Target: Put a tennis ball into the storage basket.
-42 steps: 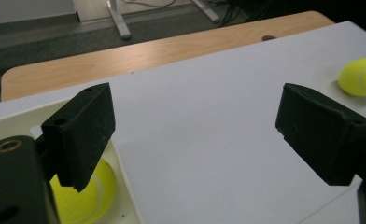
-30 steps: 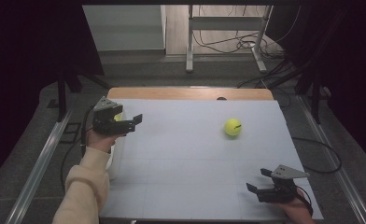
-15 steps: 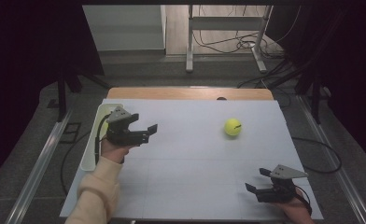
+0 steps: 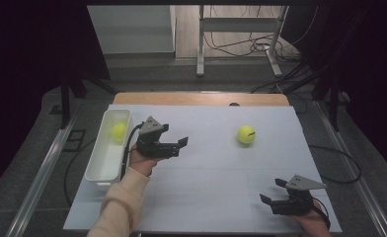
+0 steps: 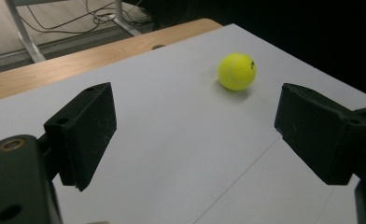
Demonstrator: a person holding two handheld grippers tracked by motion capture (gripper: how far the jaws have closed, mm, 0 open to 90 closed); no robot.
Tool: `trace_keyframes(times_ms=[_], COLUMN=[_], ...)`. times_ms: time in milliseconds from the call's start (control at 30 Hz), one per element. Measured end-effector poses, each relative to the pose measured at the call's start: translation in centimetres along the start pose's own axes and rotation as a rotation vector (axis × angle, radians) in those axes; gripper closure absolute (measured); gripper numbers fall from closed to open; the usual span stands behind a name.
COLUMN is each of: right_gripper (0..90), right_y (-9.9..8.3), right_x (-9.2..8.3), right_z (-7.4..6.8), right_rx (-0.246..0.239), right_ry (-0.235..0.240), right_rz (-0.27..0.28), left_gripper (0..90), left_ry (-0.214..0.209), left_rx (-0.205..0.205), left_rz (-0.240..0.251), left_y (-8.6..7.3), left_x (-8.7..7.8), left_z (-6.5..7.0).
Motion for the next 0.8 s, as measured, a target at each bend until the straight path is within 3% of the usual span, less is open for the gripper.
trace_keyframes(times_ms=[400,800], right_gripper=[15.0,15.1], right_y=[-0.1,-0.2], right_x=[0.1,0.1], right_z=[0.1,0.1], right_rx=[0.001,-0.011], right_ry=[-0.006,-0.004], right_rz=[-0.006,-0.010], left_gripper=[13.7,13.7], left_ry=[-0.040,-0.059], left_rx=[0.030,0.037], left_rz=[-0.035,-0.093], left_y=[-0.1,-1.1], left_x=[2.9,5.0], left_z=[1.7,2.3])
Point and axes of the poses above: each handheld gripper's, and its own axes: x roughly forward along the jaws, y roughly out of its top, z roughly to its right, the point moved 7 cm from there along x, roughly forward along the jaws
